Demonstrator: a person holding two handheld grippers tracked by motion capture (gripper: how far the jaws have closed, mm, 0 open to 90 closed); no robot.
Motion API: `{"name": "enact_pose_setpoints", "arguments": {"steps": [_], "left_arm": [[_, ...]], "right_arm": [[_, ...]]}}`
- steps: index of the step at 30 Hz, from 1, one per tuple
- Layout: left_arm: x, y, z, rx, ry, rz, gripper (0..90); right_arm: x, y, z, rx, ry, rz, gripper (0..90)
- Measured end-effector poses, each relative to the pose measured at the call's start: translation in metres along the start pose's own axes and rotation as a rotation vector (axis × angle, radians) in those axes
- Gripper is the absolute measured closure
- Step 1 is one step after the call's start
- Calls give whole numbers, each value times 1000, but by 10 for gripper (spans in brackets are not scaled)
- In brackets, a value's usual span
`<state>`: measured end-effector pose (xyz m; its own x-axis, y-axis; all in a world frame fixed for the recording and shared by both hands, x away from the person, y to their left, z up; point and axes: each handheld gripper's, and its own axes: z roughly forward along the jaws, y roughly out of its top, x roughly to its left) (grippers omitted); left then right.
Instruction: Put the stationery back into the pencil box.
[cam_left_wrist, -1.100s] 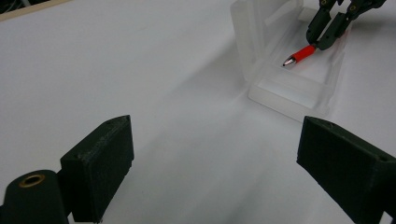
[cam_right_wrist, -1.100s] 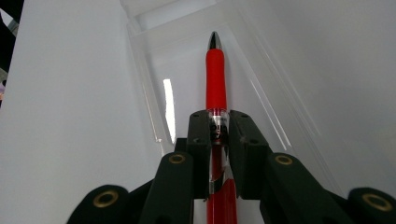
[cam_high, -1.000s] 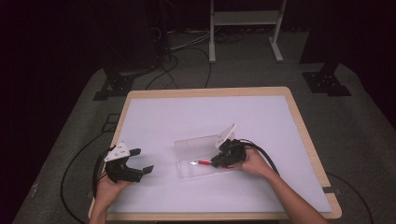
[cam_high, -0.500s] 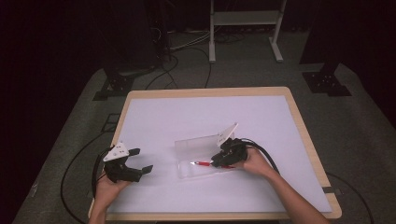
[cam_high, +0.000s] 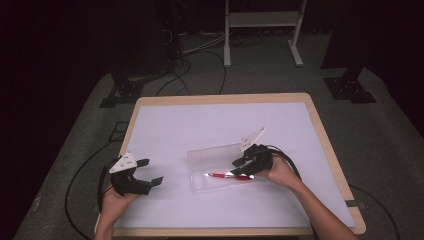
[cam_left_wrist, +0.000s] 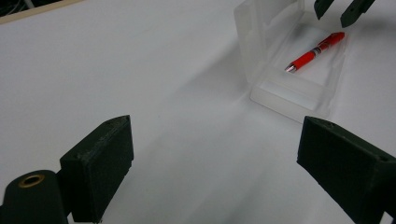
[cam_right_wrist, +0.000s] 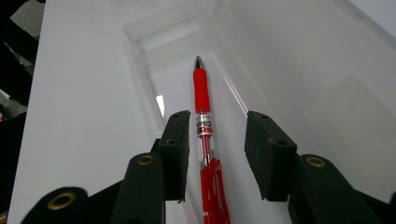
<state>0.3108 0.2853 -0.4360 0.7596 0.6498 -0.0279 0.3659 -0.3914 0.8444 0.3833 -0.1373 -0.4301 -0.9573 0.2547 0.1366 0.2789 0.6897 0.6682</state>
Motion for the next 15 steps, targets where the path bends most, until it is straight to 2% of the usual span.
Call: {"name": "enact_pose_setpoints", "arguments": {"steps": [15], "left_arm": [[-2,2,2,0,-6,8,99]], "right_arm": [[-2,-13,-28,-29,-57,37,541]]}}
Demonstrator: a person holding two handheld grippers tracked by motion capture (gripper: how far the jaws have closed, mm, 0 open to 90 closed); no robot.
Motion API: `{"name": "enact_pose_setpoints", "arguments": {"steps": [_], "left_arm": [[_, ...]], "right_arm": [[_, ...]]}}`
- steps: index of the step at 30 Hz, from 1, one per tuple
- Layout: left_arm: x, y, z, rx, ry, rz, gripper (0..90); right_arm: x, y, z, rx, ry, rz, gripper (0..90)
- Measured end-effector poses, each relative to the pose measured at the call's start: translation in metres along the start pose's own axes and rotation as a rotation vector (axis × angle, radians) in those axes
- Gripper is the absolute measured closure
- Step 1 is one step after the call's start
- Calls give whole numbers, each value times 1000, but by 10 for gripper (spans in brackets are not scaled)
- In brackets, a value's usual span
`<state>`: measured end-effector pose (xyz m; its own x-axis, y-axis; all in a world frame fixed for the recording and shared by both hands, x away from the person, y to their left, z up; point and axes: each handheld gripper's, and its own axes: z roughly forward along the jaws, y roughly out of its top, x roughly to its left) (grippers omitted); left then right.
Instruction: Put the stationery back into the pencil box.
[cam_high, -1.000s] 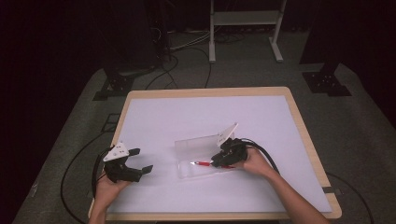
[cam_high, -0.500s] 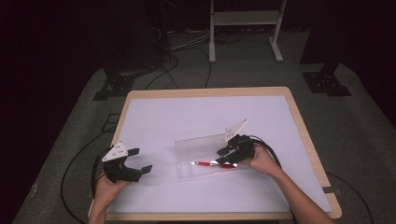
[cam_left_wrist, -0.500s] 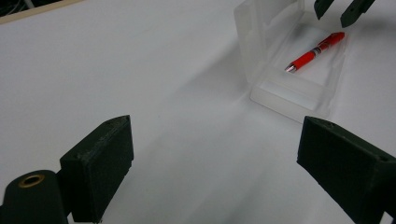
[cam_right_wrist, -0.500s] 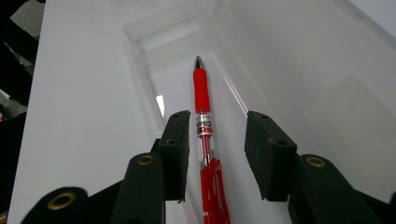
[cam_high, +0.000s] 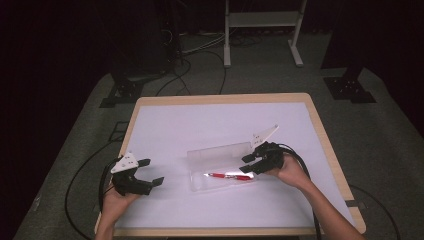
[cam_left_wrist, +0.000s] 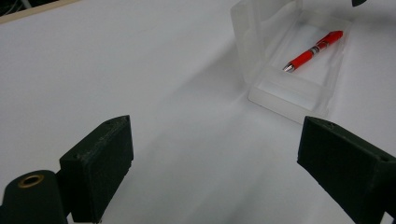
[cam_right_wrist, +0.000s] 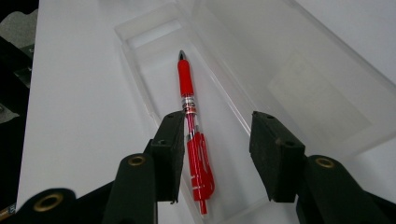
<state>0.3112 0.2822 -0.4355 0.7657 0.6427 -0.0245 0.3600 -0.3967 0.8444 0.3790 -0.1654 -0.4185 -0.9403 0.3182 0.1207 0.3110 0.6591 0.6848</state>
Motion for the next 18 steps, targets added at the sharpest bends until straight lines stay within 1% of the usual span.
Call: {"name": "enact_pose_setpoints", "arguments": {"steps": [2,3,4,5,6,8,10,11,12,18], "left_arm": [[0,0,0,0,0,0,99],[0,0,0,0,0,0,99],[0,0,0,1,0,0,99],[0,0,0,0,0,0,99],[0,0,0,1,0,0,99],[0,0,0,0,1,0,99],[0,0,0,0,1,0,99],[0,0,0,0,1,0,99],[0,0,0,1,1,0,99],[-1,0,1,1,-1,-1,99]], "right_arm": [[0,-1,-2,-4,-5,14,538],[-1,-2,-4,-4,-9,6,535],[0,-2,-5,-4,-13,17,531],[-1,-3,-7,-5,-17,11,528],[-1,-3,-8,-7,-18,23,526],[-2,-5,-9,-7,-22,18,521],[-2,-6,-12,-8,-28,25,515],[-2,-6,-13,-8,-28,19,513],[-2,-7,-14,-11,-32,28,509],[-3,-11,-22,-12,-52,38,468]]}}
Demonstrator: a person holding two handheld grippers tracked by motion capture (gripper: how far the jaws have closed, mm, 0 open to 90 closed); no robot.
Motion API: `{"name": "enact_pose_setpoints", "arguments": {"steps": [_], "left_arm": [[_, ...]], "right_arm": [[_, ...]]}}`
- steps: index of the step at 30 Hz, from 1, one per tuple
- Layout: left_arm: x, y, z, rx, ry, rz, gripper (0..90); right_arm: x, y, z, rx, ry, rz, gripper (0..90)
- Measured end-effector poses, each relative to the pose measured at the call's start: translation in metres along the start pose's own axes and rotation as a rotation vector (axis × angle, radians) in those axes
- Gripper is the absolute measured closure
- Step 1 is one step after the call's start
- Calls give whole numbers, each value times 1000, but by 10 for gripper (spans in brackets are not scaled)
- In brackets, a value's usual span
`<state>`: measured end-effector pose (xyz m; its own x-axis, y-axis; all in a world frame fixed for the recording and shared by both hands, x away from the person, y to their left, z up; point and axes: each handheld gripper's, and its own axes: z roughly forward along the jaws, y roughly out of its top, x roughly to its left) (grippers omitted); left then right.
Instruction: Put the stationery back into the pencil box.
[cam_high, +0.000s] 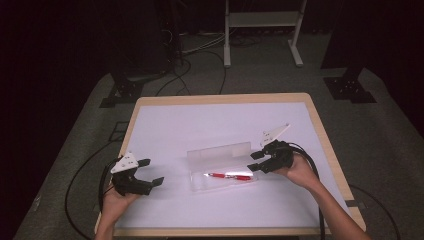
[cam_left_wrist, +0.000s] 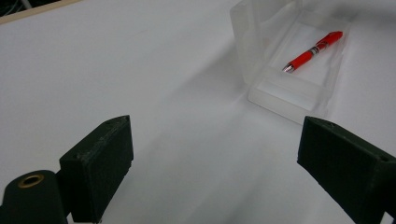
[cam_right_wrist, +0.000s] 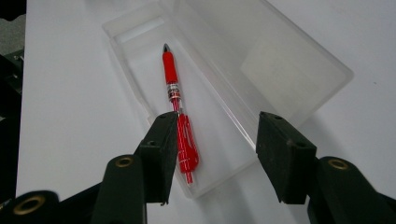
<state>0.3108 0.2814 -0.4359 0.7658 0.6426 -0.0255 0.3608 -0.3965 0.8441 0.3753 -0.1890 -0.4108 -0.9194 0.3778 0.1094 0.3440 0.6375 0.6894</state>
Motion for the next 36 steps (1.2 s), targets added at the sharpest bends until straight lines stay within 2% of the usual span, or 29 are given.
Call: {"name": "enact_pose_setpoints", "arguments": {"steps": [4,18,27,36], "left_arm": [[0,0,1,3,-1,0,99],[-2,0,1,1,-4,2,99],[-2,0,1,5,-5,4,99],[-2,0,1,4,-3,0,99]], "right_arm": [[-2,-3,-5,-2,-18,11,431],[-3,-16,-27,-19,-66,37,386],[-5,-36,-47,-30,-105,73,383],[-6,-56,-60,-26,-133,109,383]]}}
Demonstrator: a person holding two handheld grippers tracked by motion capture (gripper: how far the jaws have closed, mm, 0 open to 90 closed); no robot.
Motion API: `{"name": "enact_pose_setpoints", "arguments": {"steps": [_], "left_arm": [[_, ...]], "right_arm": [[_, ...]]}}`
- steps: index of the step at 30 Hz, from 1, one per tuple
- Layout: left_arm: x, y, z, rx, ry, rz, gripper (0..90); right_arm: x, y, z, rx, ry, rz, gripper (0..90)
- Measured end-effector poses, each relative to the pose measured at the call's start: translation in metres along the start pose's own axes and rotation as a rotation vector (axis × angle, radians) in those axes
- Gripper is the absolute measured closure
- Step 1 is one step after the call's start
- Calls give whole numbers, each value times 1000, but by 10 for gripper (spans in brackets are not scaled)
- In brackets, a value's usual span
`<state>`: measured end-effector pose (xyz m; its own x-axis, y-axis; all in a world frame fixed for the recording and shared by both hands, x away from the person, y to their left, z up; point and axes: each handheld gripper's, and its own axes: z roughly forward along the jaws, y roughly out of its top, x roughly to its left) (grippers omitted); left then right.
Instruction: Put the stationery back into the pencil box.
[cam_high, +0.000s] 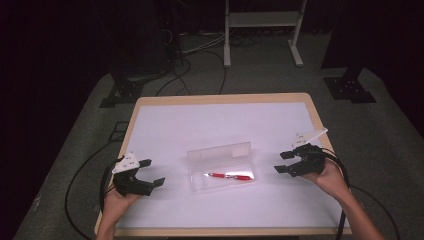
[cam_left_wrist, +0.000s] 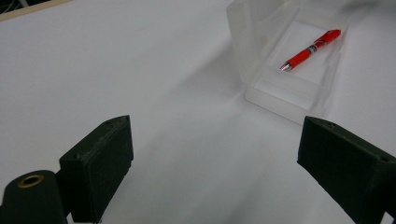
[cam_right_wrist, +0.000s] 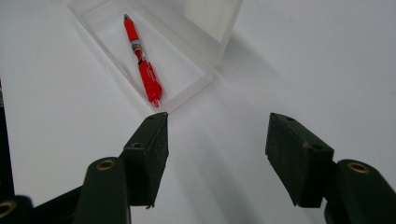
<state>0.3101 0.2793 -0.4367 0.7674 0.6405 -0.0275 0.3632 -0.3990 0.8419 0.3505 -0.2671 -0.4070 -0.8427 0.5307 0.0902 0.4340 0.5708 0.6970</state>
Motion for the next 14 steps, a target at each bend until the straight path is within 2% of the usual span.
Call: {"name": "enact_pose_setpoints", "arguments": {"steps": [8,14], "left_arm": [[-1,0,0,-1,-3,0,96],[-3,0,2,-5,-4,-5,96]], "right_arm": [[-3,-18,-8,5,-23,35,381],[-2,-46,-12,-12,-43,80,365]]}}
